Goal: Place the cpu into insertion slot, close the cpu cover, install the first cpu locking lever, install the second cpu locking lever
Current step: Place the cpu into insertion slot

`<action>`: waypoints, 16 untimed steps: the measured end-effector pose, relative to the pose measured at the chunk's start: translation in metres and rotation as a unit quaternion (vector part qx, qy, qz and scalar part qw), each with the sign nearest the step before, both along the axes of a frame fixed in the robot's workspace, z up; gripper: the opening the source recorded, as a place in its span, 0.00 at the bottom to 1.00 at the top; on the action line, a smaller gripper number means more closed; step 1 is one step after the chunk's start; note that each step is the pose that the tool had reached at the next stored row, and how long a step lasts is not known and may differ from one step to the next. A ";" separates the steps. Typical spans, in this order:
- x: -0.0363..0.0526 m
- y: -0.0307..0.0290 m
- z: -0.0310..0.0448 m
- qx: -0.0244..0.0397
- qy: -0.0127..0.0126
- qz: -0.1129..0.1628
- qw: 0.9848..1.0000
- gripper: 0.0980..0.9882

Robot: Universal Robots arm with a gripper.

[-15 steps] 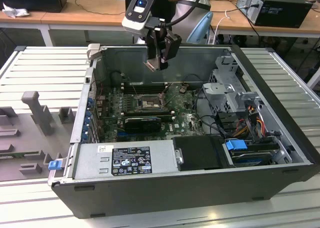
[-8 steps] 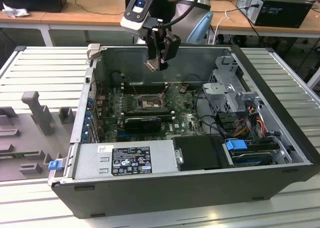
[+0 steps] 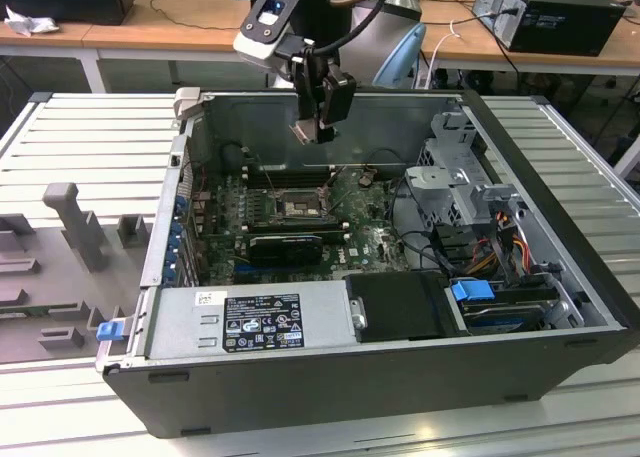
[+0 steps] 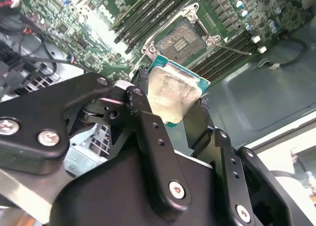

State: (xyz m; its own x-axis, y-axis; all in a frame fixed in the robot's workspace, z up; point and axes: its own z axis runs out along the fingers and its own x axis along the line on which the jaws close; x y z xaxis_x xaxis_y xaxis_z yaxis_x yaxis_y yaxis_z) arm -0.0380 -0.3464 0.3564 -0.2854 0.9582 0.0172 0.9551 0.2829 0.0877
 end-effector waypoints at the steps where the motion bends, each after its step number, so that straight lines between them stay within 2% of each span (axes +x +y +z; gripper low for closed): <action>1: 0.0000 0.0000 -0.0003 0.000 0.000 -0.009 1.000 0.48; 3: 0.0000 0.0000 -0.0014 0.000 0.000 -0.031 1.000 0.48; 6: 0.0000 0.0000 -0.0035 0.000 0.000 -0.069 0.998 0.48; 10: 0.0000 0.0000 -0.0069 0.000 0.000 -0.110 0.994 0.48; 11: 0.0000 0.0000 -0.0097 0.000 0.000 -0.123 0.992 0.48; 12: 0.0001 0.0002 -0.0117 0.000 0.000 -0.127 0.992 0.48; 16: 0.0000 0.0004 -0.0211 0.000 0.000 -0.127 0.992 0.48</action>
State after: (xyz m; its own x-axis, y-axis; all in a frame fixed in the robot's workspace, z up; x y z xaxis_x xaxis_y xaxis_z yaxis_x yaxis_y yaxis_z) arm -0.0380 -0.3461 0.3353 -0.0355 0.9992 0.0170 0.9956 0.0339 0.0873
